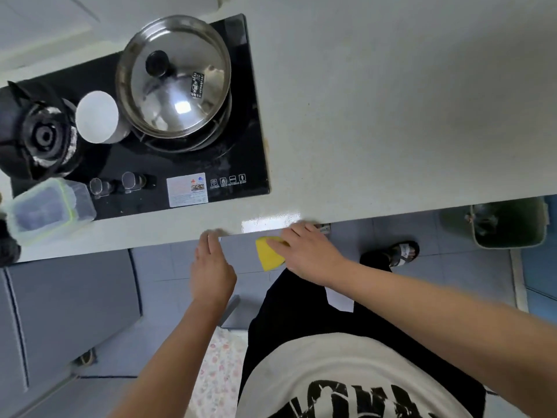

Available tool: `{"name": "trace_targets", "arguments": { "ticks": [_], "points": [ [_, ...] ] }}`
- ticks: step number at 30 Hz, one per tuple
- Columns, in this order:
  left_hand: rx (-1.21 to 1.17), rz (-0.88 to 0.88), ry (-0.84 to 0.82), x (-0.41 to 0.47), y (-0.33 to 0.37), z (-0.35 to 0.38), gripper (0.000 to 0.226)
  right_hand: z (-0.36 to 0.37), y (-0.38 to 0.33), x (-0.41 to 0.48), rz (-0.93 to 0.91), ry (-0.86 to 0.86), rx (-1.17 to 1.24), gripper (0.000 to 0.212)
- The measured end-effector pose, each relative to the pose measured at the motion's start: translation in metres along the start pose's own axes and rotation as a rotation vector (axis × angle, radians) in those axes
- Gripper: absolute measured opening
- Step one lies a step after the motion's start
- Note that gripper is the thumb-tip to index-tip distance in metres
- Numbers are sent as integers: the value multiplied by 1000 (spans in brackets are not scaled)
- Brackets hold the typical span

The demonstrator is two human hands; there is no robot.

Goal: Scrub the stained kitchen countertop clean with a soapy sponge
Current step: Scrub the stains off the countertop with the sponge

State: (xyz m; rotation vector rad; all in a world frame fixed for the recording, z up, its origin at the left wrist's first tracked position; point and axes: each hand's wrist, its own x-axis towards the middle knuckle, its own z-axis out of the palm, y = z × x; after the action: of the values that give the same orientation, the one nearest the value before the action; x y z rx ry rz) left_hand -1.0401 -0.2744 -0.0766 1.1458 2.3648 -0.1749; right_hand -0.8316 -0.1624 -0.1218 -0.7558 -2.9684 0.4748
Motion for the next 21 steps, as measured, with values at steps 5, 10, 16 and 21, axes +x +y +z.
{"name": "trace_targets", "arguments": {
  "ticks": [5, 10, 16, 21],
  "points": [
    [34, 20, -27, 3, -9, 4, 76, -24, 43, 12, 308, 131, 93, 64],
    [30, 62, -21, -1, -15, 5, 81, 11, -11, 55, 149, 38, 49, 66],
    [84, 293, -14, 6, 3, -4, 82, 20, -20, 4, 20, -79, 58, 51],
    [153, 630, -25, 19, 76, -2, 83, 0, 74, -112, 709, -284, 382, 64]
  ]
}}
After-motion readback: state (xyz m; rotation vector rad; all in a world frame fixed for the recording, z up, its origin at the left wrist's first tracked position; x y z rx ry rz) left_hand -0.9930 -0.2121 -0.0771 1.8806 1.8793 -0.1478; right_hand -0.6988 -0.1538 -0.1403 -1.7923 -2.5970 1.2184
